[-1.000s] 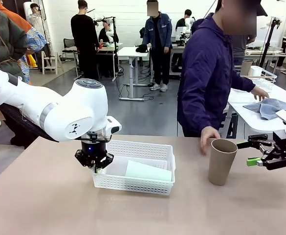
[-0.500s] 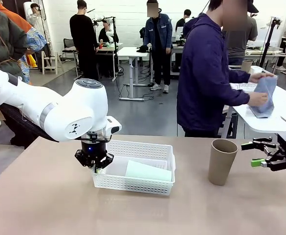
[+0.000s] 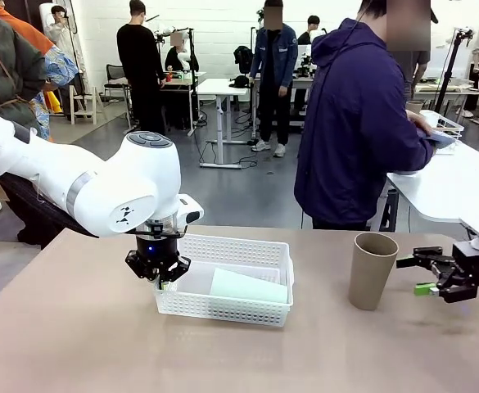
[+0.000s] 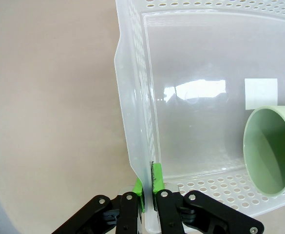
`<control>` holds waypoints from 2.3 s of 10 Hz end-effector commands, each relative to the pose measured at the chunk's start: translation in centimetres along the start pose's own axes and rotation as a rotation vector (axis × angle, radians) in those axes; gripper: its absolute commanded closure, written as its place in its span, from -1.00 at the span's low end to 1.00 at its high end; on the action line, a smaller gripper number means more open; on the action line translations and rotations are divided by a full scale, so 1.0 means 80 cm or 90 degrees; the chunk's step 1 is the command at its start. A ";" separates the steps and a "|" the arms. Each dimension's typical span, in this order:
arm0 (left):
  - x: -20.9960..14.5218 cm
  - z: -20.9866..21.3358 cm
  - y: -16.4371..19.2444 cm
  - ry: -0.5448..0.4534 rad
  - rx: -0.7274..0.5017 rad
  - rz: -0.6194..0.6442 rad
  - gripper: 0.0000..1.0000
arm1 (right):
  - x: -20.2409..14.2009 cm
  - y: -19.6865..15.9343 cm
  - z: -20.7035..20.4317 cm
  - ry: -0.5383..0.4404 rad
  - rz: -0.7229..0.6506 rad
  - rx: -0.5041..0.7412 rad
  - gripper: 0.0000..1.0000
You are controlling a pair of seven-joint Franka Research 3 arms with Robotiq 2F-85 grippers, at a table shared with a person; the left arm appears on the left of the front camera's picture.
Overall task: Clean and organize the cups into the basket.
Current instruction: Pick up the Reusable plastic cup from the right side of the table and stack it inside the Organizing basket in the center of the table.
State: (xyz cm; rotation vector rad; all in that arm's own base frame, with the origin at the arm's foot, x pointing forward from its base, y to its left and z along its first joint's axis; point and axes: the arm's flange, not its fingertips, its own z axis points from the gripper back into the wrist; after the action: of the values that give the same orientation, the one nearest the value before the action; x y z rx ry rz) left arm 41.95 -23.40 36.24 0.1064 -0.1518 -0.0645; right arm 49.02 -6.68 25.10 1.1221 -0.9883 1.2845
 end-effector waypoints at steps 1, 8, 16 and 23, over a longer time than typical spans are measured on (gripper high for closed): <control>-0.001 -0.003 0.000 -0.001 0.004 -0.009 1.00 | -0.008 -0.016 -0.016 0.004 0.010 0.031 -1.00; -0.001 -0.003 0.000 -0.001 0.004 -0.009 1.00 | -0.007 -0.043 -0.066 0.000 -0.009 0.042 -1.00; -0.001 -0.003 0.000 -0.001 0.004 -0.009 1.00 | -0.001 -0.063 -0.106 -0.005 -0.004 0.093 0.19; -0.001 -0.003 0.000 -0.001 0.004 -0.009 1.00 | 0.099 0.018 -0.081 -0.031 -0.060 0.071 1.00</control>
State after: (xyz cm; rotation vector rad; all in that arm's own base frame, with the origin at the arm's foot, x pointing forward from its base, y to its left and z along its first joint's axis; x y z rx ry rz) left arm 41.96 -23.40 36.22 0.1064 -0.1513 -0.0645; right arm 51.20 1.33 26.45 1.2562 -0.9067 1.3166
